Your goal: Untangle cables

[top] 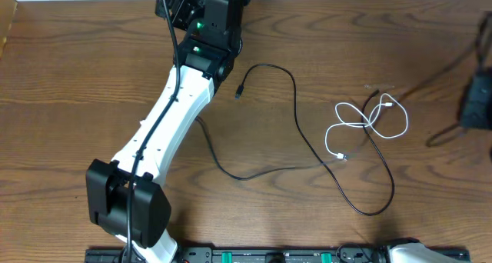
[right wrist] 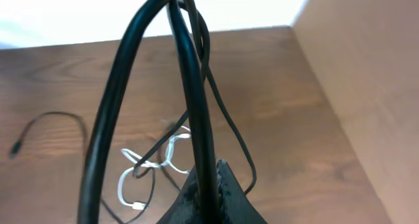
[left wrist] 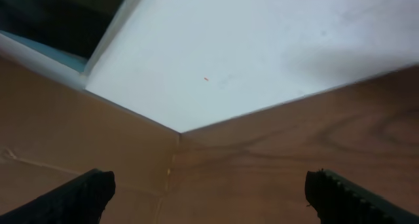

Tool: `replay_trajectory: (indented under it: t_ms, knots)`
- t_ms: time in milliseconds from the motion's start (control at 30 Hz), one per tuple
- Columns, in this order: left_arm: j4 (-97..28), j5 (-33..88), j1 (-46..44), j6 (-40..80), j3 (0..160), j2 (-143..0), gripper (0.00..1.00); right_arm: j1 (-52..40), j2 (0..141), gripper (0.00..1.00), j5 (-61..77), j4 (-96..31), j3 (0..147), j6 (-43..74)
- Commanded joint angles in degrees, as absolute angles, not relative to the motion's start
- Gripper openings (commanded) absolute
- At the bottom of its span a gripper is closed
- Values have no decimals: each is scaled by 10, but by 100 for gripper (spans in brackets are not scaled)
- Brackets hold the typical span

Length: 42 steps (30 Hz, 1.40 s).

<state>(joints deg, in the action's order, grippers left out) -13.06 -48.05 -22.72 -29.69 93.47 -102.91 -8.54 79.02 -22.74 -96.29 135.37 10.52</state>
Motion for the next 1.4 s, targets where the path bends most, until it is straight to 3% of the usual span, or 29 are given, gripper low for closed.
replay_trajectory:
  t_ms: [0,867,1367]
  knots:
    - [-155,-440,-226,-271,940,-1000,98,-45,792,1,-254,-970,1357,131]
    - [-206,-349,-222,-234,940,-976,98,324,848,1,-240,-893,1139,184]
    - [-255,-244,-189,-192,940,-976,98,378,902,1,-213,-801,968,191]
